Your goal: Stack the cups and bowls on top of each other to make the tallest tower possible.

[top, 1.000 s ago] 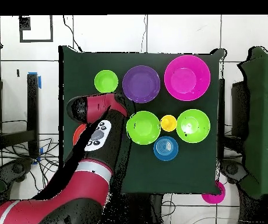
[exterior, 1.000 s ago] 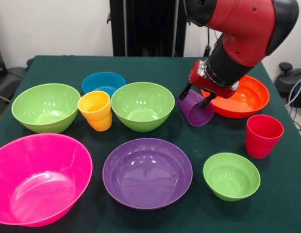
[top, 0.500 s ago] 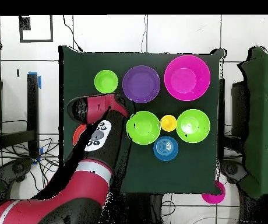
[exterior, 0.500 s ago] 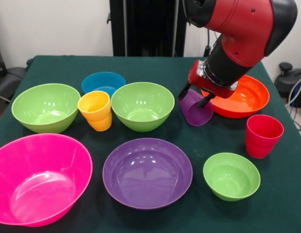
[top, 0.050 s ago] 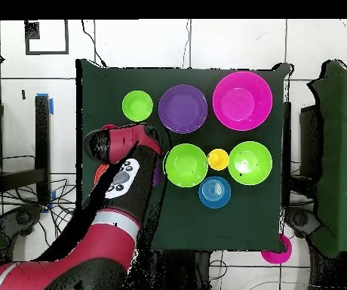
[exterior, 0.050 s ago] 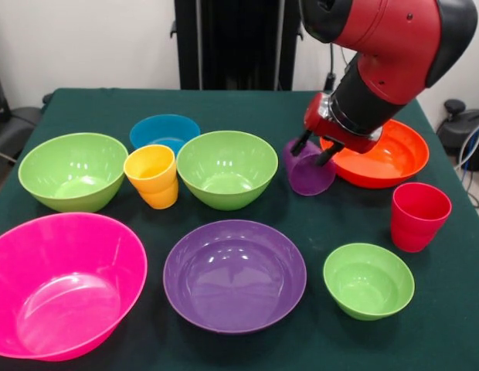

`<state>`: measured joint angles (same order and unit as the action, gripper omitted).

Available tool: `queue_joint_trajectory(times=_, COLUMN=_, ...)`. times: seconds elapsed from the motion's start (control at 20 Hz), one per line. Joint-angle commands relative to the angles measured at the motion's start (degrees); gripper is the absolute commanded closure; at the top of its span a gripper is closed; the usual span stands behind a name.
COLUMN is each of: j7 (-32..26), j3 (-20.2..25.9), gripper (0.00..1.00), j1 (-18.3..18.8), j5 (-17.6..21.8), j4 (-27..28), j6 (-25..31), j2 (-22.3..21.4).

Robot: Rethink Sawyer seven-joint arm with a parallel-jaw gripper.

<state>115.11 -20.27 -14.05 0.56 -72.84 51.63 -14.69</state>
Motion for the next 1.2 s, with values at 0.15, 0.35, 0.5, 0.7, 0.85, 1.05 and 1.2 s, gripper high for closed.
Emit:
queue_joint_trajectory(times=0.15, j7=13.0, j3=4.3, gripper=1.0, j1=0.0, j5=-2.8, j4=-2.0, j6=-2.5, j2=2.8)
queue_joint_trajectory(times=0.35, j7=13.0, j3=4.3, gripper=1.0, j1=0.1, j5=-2.9, j4=-2.2, j6=-2.9, j2=2.6)
queue_joint_trajectory(times=0.5, j7=12.1, j3=4.1, gripper=1.0, j1=0.1, j5=-2.3, j4=-1.8, j6=-3.8, j2=2.3)
queue_joint_trajectory(times=0.7, j7=6.9, j3=6.4, gripper=1.0, j1=1.2, j5=-1.7, j4=-5.9, j6=-7.7, j2=-3.8)
queue_joint_trajectory(times=0.85, j7=2.5, j3=8.6, gripper=1.0, j1=2.5, j5=-2.2, j4=-10.3, j6=-7.6, j2=-9.7)
queue_joint_trajectory(times=1.05, j7=-7.9, j3=17.5, gripper=1.0, j1=11.4, j5=-2.4, j4=-20.5, j6=-17.6, j2=-16.6)
queue_joint_trajectory(times=1.2, j7=-18.0, j3=28.3, gripper=1.0, j1=21.1, j5=-3.5, j4=-32.7, j6=-22.2, j2=-28.2)
